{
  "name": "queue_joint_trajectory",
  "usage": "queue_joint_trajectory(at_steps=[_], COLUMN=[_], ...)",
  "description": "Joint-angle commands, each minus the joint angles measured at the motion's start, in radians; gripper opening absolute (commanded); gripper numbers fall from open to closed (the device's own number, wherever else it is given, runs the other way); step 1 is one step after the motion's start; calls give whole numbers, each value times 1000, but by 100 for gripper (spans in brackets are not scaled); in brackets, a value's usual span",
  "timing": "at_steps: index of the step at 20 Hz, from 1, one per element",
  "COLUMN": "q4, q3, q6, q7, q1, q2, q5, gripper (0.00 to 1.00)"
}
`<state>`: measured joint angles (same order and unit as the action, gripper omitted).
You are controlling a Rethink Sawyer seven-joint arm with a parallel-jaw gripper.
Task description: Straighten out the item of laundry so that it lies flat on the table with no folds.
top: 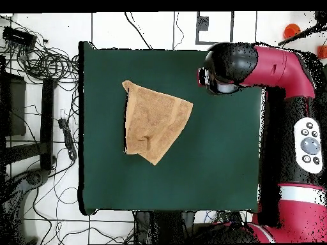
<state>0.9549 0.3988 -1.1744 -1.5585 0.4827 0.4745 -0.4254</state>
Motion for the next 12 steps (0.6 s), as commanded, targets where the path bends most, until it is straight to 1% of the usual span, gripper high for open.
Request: queue_joint_trajectory(at_steps=[1,6,8,12], q4=[65,103,112,96], q3=[40,49,51,48], q6=[-1,15,27,8], q7=[96,127,105,84], q1=[-30,-25,-27,-44], q2=[29,40,39,35], q5=[9,8,17,18], gripper=[100,100,100,100])
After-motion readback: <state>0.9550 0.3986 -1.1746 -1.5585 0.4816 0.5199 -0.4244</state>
